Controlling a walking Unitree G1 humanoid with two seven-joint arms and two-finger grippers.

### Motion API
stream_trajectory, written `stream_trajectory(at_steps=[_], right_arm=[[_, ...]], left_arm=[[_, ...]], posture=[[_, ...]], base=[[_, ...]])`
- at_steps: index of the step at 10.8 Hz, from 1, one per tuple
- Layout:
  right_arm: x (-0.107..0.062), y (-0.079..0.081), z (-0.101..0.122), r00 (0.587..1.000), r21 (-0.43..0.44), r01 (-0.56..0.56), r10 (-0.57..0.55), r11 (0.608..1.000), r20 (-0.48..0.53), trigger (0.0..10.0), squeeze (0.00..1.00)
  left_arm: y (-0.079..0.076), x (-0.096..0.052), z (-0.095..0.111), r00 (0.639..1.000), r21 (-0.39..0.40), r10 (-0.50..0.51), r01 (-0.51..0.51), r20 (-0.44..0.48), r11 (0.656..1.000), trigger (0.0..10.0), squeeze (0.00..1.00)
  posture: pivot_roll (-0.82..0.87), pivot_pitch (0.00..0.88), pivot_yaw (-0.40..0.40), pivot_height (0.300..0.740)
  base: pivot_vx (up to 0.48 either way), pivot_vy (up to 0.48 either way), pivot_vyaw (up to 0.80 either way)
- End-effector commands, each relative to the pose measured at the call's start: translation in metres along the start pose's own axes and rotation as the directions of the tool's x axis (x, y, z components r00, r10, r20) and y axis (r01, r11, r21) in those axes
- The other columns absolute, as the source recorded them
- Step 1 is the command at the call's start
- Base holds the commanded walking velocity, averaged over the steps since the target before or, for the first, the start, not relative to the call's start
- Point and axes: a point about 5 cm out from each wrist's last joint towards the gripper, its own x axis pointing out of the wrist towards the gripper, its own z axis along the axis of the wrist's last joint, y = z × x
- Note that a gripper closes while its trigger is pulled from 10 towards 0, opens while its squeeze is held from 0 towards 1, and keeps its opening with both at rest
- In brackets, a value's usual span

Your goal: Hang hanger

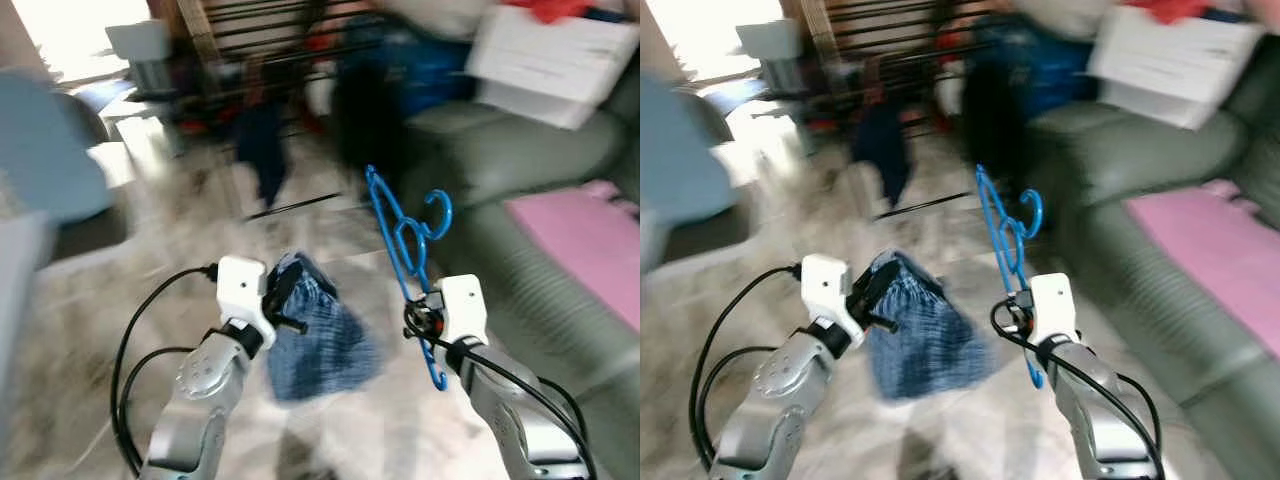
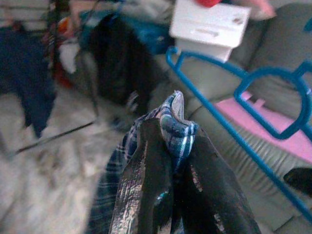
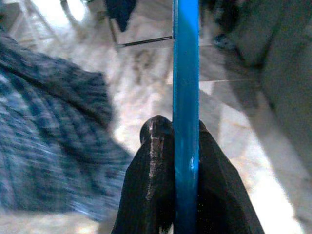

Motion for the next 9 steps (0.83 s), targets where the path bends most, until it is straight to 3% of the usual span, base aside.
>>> stream_trajectory(at_steps=[1, 4, 6, 8, 9], right_arm=[[-0.002, -0.004, 0.003, 1.0, -0.002, 0.008, -0.008, 1.0, 0.017, 10.0, 0.0], [-0.006, -0.01, 0.006, 1.0, -0.015, -0.014, 0.014, 1.0, 0.021, 10.0, 0.0], [-0.019, -0.018, 0.014, 0.992, -0.102, -0.119, 0.123, 0.988, 0.036, 10.0, 0.0], [-0.029, -0.025, 0.017, 0.976, -0.208, -0.213, 0.219, 0.955, 0.004, 10.0, 0.0], [-0.038, -0.029, 0.025, 0.955, -0.266, -0.291, 0.297, 0.919, -0.017, 10.0, 0.0]], left_arm=[[-0.002, 0.0, 0.0, 1.0, 0.006, -0.004, 0.003, 0.006, 1.0, 10.0, 0.0], [0.008, 0.0, 0.001, 1.0, 0.047, 0.016, -0.016, -0.001, 0.999, 10.0, 0.0], [0.025, -0.001, 0.007, 0.998, 0.194, -0.059, 0.062, -0.018, 0.979, 10.0, 0.0], [0.05, 0.002, 0.022, 0.991, 0.405, -0.118, 0.133, -0.064, 0.904, 10.0, 0.0], [0.061, 0.004, 0.034, 0.973, 0.589, -0.185, 0.232, -0.14, 0.774, 10.0, 0.0]], posture=[[-0.15, 0.035, 0.031, 0.74], [-0.16, 0.025, 0.035, 0.74], [-0.16, 0.023, 0.033, 0.74], [-0.16, 0.025, 0.042, 0.74], [-0.16, 0.028, 0.047, 0.74]], base=[[0.0, 0.0, 0.0], [0.0, 0.0, 0.0], [0.0, 0.0, 0.0], [0.0, 0.0, 0.0], [0.0, 0.0, 0.0]])
